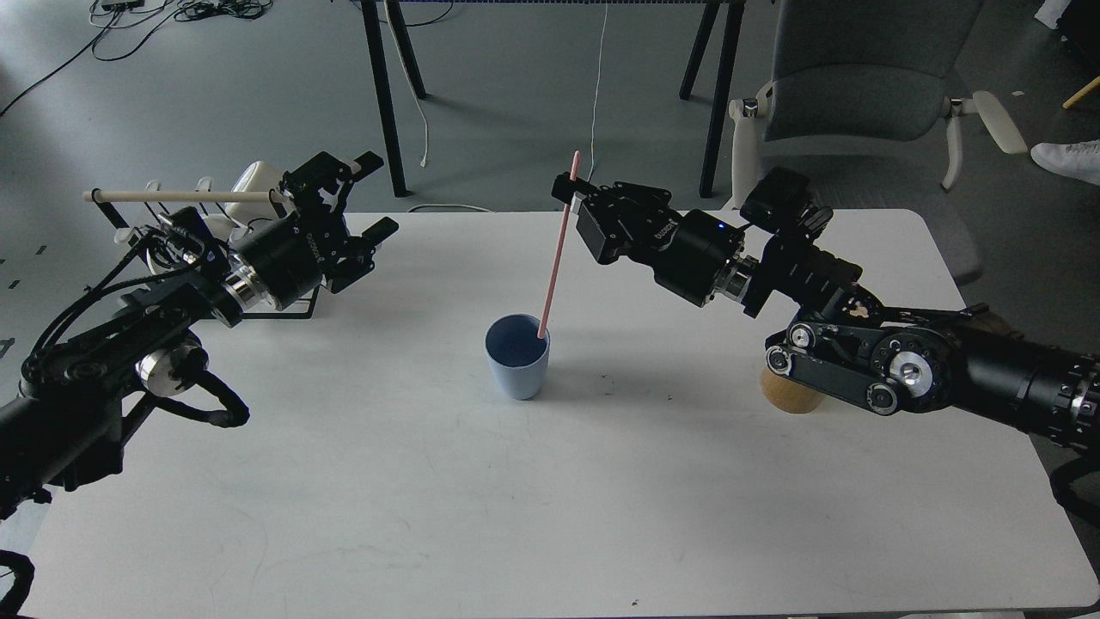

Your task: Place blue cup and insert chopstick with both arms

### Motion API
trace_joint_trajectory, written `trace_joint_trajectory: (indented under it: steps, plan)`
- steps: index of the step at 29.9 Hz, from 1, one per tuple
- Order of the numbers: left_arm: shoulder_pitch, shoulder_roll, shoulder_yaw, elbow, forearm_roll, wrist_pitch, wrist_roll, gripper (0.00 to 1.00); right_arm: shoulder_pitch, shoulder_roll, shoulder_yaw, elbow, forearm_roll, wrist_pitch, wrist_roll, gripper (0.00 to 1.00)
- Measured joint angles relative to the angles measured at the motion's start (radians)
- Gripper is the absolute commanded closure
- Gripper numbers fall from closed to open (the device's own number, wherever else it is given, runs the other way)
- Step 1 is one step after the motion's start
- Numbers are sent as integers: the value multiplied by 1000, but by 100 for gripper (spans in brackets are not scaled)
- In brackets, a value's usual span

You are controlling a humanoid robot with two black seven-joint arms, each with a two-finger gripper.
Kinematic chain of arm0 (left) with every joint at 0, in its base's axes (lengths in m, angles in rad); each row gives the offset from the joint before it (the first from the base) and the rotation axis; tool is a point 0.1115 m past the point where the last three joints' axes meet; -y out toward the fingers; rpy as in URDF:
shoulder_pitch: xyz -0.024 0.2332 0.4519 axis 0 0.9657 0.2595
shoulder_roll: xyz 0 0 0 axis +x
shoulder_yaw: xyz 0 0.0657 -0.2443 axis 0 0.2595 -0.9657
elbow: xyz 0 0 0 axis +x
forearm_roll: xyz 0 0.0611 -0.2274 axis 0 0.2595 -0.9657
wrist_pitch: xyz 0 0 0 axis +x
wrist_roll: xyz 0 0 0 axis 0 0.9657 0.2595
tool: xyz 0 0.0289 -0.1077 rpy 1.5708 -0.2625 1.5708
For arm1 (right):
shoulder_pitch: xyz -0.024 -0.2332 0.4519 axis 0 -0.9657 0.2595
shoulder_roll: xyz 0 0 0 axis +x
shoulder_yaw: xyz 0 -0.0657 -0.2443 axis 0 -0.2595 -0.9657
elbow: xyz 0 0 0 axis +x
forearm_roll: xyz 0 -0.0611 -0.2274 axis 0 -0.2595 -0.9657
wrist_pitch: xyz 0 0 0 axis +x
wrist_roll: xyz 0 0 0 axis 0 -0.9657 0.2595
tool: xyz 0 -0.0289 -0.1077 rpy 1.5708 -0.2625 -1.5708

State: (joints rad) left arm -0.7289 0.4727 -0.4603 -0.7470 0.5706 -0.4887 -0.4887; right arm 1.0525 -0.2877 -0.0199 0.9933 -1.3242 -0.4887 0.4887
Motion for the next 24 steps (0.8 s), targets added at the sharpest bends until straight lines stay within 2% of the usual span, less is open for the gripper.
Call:
trace_joint_trajectory:
  steps: [11, 18, 20, 22, 24]
  plan:
    - [0, 1, 0, 1, 1, 0, 0, 3, -4, 79, -44, -90, -25, 0, 0, 95]
    - [1, 1, 0, 2, 0, 0, 0, 3, -9, 123, -78, -141, -26, 0, 0, 86]
    - [1, 1, 0, 2, 0, 0, 0, 3, -10, 134, -83, -148, -26, 0, 0, 81]
    - [1, 2, 0, 2, 0, 0, 0, 3, -11, 143, -86, -154, -26, 0, 0, 70]
    - [1, 3, 0, 2, 0, 0, 0, 3, -11, 149, -87, -158, -26, 0, 0, 55]
